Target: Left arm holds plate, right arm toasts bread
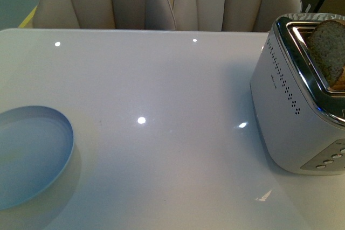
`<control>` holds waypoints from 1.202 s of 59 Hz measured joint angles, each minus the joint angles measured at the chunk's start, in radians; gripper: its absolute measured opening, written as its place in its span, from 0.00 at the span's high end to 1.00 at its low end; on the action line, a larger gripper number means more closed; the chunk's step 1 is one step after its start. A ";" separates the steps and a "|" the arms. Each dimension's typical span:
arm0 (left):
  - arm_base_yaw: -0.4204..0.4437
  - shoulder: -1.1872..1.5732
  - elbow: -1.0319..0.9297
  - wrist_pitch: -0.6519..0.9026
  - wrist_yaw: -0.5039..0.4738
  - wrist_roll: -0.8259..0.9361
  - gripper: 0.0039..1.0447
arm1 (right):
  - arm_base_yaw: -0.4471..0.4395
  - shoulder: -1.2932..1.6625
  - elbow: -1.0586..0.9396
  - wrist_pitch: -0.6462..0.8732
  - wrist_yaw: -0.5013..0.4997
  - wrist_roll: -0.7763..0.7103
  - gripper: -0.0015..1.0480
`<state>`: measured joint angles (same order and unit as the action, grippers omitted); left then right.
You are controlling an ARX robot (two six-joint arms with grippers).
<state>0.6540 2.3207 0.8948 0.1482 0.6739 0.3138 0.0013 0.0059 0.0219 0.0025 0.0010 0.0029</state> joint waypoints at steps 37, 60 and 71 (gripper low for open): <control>0.011 0.068 0.018 0.055 0.007 0.006 0.97 | 0.000 0.000 0.000 0.000 0.000 0.000 0.08; 0.010 0.062 0.018 0.055 0.013 0.011 0.44 | 0.000 0.000 0.000 0.000 0.000 0.000 0.08; 0.024 0.035 0.006 0.092 -0.003 0.002 0.16 | 0.000 0.000 0.000 0.000 0.000 0.000 0.08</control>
<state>0.6785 2.3558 0.9009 0.2401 0.6704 0.3157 0.0013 0.0059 0.0219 0.0025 0.0010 0.0029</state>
